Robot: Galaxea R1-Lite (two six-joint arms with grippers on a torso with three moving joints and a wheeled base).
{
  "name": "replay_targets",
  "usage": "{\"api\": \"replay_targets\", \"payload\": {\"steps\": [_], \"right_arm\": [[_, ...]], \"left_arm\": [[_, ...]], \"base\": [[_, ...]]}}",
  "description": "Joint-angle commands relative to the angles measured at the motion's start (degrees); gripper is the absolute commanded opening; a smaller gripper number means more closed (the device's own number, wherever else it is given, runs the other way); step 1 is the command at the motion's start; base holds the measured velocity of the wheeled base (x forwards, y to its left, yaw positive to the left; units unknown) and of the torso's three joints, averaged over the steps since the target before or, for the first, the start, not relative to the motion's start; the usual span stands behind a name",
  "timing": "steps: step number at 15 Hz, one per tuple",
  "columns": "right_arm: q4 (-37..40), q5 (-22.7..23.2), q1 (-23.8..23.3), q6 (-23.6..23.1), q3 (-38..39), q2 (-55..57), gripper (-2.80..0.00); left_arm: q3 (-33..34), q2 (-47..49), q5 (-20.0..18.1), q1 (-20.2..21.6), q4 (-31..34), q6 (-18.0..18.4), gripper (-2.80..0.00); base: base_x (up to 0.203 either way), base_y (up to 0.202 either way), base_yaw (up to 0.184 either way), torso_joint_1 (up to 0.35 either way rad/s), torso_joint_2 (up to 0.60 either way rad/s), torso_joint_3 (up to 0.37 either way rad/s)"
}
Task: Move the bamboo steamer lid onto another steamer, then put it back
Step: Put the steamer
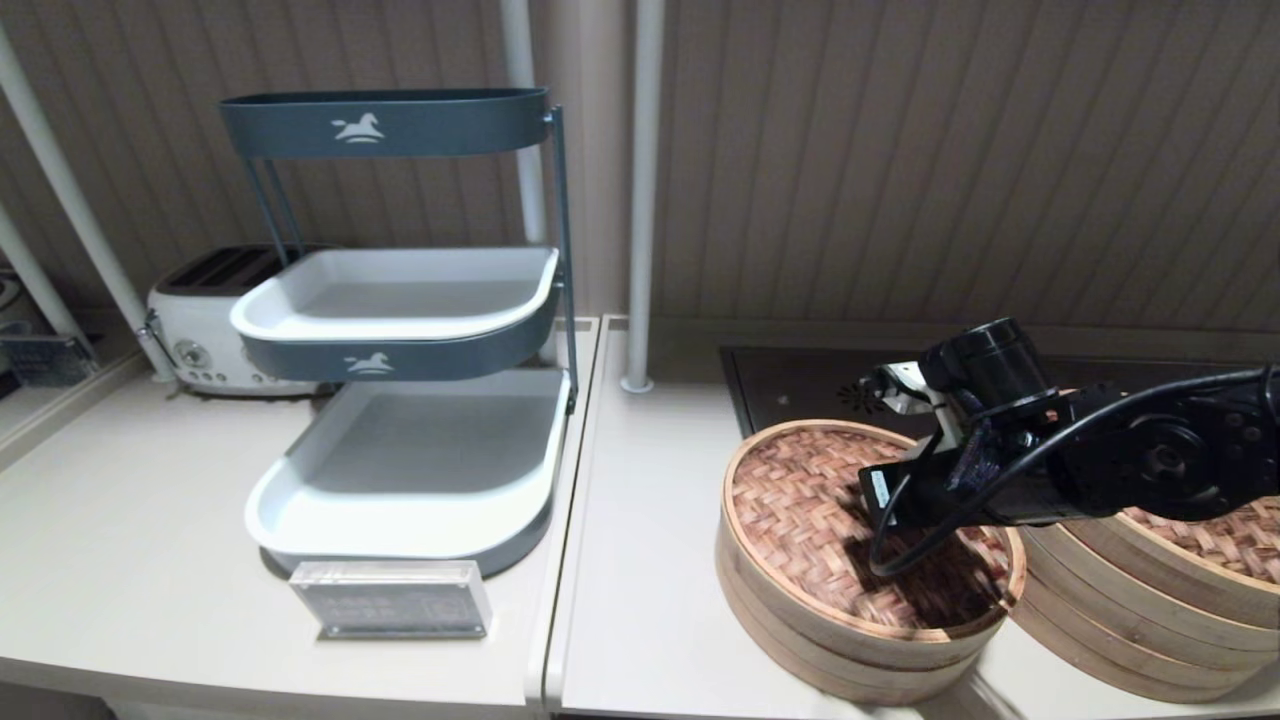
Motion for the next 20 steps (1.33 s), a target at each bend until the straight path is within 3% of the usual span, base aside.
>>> {"api": "replay_targets", "payload": {"steps": [1, 20], "right_arm": [[-0.09, -0.02, -0.08, 0.08, 0.42, 0.28, -2.8], [-2.03, 0.06, -0.87, 0.02, 2.89, 0.28, -2.8]], "left_arm": [[1.58, -0.11, 0.0, 0.0, -0.05, 0.02, -2.8], [1.58, -0.11, 0.0, 0.0, -0.05, 0.02, -2.8]], "base": [[0.0, 0.0, 0.0, 0.0, 0.0, 0.0], [0.0, 0.0, 0.0, 0.0, 0.0, 0.0]]}}
